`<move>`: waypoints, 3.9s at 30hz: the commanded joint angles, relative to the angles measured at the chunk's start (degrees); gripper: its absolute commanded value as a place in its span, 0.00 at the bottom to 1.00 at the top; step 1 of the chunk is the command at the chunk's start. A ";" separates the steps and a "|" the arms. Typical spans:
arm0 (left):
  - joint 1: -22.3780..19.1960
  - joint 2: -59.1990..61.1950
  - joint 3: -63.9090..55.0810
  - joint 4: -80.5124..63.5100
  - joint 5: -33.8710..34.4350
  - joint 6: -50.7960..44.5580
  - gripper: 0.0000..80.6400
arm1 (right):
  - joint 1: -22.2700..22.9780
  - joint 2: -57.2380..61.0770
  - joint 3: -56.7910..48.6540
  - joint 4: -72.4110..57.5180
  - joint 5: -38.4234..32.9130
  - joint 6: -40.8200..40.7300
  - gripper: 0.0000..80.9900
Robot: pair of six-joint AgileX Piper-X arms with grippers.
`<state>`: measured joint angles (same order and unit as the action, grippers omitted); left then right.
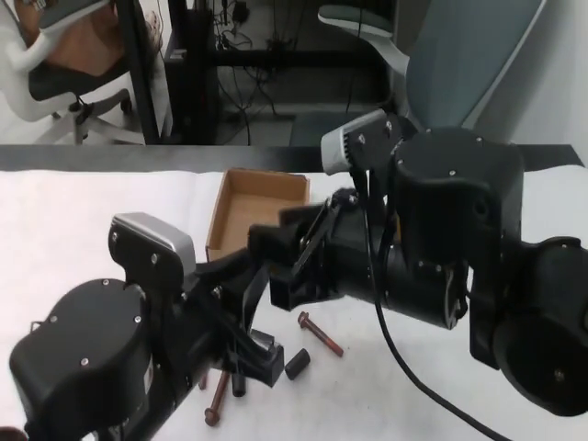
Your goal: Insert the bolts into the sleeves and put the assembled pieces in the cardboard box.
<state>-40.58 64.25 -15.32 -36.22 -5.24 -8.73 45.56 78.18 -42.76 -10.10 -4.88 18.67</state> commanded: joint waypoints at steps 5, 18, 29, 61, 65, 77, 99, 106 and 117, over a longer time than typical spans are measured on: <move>10.66 0.28 -9.65 13.96 2.79 2.03 0.02 | 0.27 -0.39 -2.69 21.64 10.13 16.22 0.81; 22.66 26.66 -33.48 33.24 18.94 7.06 0.02 | 0.27 13.22 -11.80 28.84 3.71 28.39 0.40; 22.09 35.47 -42.79 31.55 21.67 11.68 0.50 | 0.13 21.93 -12.12 31.67 3.70 31.71 0.40; 24.01 29.07 -46.45 36.82 19.99 4.77 0.85 | -3.06 26.68 -12.26 22.36 4.52 47.87 0.40; 24.01 27.44 -46.45 40.01 19.90 4.47 0.85 | -3.06 28.66 -13.51 22.90 3.61 49.97 0.40; 25.86 22.07 -46.45 49.82 19.25 6.40 0.85 | -2.85 34.97 -26.92 45.18 5.67 47.00 0.01; 24.46 23.01 -33.76 68.49 6.04 15.17 0.68 | 0.43 11.83 -24.39 35.07 12.29 12.45 0.01; 24.46 28.78 -33.76 68.40 4.09 16.70 0.68 | 2.55 8.15 -24.39 34.60 12.29 10.73 0.01; 24.38 34.46 -33.88 61.82 4.50 14.96 0.31 | 3.00 6.38 -24.39 34.70 10.97 7.84 0.01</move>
<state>-16.11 97.44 -49.00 26.19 0.00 7.53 48.40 85.42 -66.95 24.85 6.91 27.35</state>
